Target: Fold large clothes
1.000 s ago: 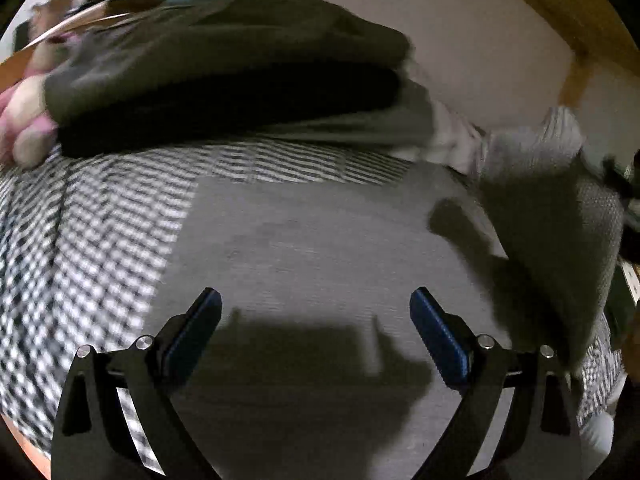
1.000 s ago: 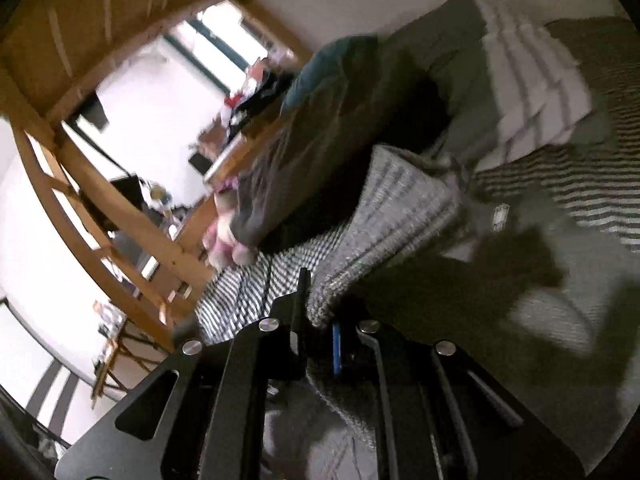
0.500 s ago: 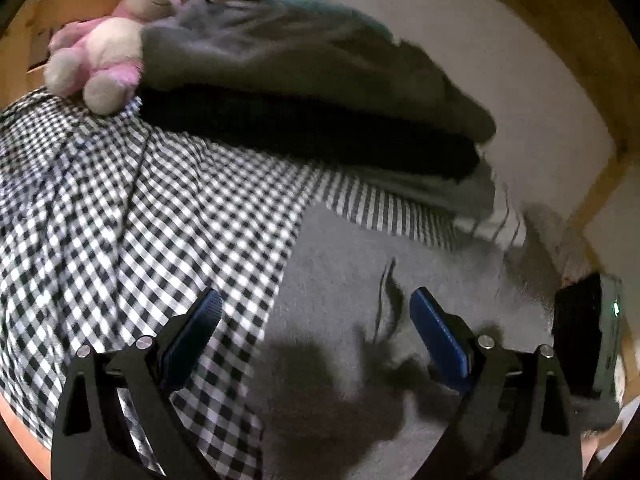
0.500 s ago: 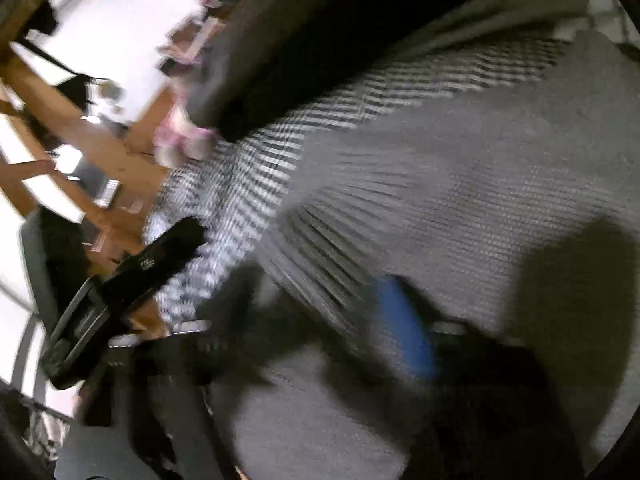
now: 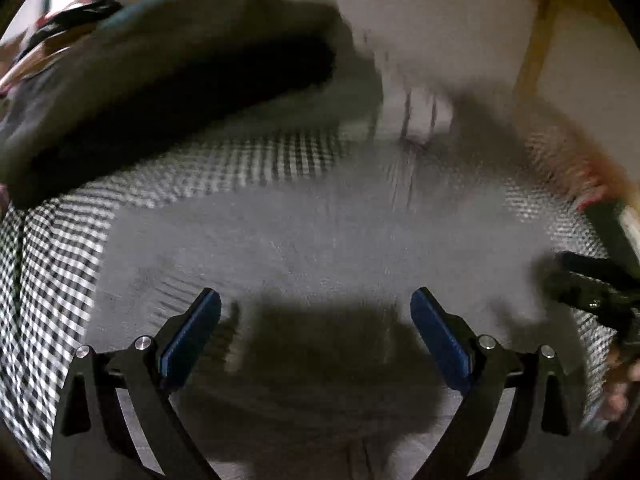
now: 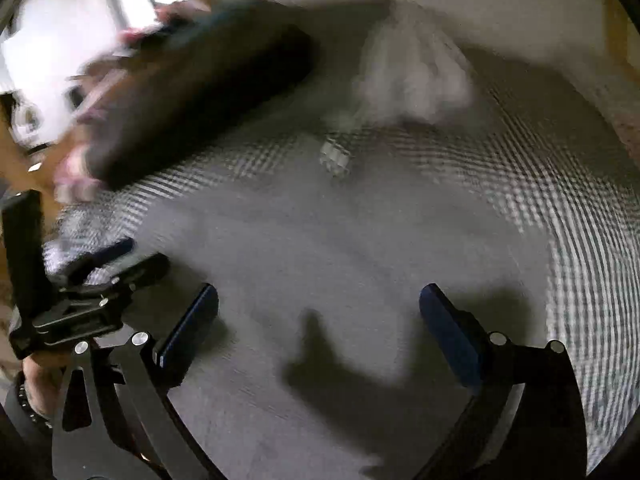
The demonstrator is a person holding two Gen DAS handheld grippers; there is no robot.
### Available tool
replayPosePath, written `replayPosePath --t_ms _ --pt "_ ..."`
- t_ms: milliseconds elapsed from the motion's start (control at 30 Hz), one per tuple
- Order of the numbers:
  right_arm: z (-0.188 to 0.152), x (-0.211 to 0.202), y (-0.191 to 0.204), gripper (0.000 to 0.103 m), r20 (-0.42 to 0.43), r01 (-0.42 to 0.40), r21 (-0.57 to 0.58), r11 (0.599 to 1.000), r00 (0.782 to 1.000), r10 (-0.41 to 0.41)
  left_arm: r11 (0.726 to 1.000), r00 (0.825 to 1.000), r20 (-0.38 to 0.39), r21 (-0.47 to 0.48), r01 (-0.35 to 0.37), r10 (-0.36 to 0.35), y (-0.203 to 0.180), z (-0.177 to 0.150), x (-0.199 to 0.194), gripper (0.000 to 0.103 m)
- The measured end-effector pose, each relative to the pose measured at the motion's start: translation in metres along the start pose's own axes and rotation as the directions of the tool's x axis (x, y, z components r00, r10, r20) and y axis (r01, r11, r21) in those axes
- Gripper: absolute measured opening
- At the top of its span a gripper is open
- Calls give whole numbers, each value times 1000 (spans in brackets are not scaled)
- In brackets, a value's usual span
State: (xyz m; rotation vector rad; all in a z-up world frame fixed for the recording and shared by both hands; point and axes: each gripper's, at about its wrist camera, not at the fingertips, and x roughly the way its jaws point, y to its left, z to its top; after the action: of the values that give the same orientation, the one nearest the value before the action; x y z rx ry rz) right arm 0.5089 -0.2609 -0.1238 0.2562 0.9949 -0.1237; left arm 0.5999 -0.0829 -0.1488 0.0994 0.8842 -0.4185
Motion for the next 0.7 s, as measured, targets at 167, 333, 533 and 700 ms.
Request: replayPosePath --t_ms 167,333,533,700 --pt "-21 40 -1 100 -71 109 -77 991 991 -114 996 996 -44 36 -77 79 -13 -16 28 94" --pt "-21 46 -9 101 -58 135 -42 990 989 -137 993 994 -38 51 -105 107 -17 -19 31 95" --pt "-39 20 -16 100 -90 155 -95 983 982 -164 993 994 -33 52 -105 107 -10 -19 38 97" --pt "-60 30 -18 101 -58 186 -122 975 979 -194 994 994 -24 47 -103 104 -8 -20 41 98"
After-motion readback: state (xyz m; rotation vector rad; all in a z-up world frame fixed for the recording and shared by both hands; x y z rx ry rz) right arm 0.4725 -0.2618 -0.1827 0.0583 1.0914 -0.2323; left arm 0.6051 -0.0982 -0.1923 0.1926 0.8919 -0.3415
